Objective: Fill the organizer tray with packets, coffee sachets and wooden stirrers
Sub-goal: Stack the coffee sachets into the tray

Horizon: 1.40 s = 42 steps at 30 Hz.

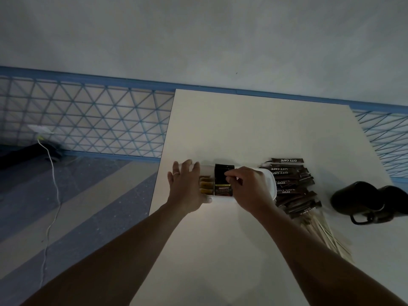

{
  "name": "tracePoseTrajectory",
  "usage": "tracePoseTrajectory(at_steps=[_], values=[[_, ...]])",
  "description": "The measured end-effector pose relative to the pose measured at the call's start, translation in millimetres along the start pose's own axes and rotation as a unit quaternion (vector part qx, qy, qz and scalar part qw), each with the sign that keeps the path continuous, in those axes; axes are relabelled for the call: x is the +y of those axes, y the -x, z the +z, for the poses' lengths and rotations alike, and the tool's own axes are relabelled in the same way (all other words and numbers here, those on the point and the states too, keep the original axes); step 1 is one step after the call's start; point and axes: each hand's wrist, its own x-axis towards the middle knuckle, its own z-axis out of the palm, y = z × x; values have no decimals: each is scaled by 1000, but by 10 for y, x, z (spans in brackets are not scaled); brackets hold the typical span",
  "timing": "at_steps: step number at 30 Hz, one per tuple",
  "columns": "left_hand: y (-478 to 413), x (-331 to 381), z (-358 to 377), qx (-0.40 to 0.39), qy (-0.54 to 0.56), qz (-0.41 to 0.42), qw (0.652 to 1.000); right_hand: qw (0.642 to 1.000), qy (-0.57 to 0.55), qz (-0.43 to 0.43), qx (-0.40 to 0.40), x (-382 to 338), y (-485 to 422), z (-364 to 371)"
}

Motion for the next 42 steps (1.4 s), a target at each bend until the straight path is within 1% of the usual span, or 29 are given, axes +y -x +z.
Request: tracePoseTrajectory(at_steps=[3, 6, 9, 13, 20, 24, 28, 31, 35, 42], values=[[-7, -10, 9, 2, 2, 1, 1000, 999, 16, -24, 23, 0, 22, -37], [-13, -11, 16, 1, -2, 0, 1000, 999, 4, -40, 8, 8, 46, -65], [-16, -14, 22, 1, 2, -1, 1000, 997, -4, -74, 24, 19, 45, -43], [-18, -11, 25, 5, 1, 1, 1000, 996, -6, -87, 29, 25, 5, 25], [-10, -21, 28, 9, -3, 8, 1000, 997, 4, -73, -2, 41, -66, 110], [-7, -19, 23, 8, 0, 8, 1000, 998, 13, -63, -7, 6, -61, 99], [-6, -24, 24, 8, 0, 8, 1000, 997, 17, -56, -46, -11, -22, 36], [-7, -20, 24, 10, -2, 9, 1000, 996, 41, -48, -68, -9, -21, -8], [-2, -18, 20, 9, 5, 11, 1000, 995, 50, -43, -69, -15, -47, 10], [15, -14, 9, 13, 5, 12, 1000, 992, 100, -11, -74, 12, -141, 126]])
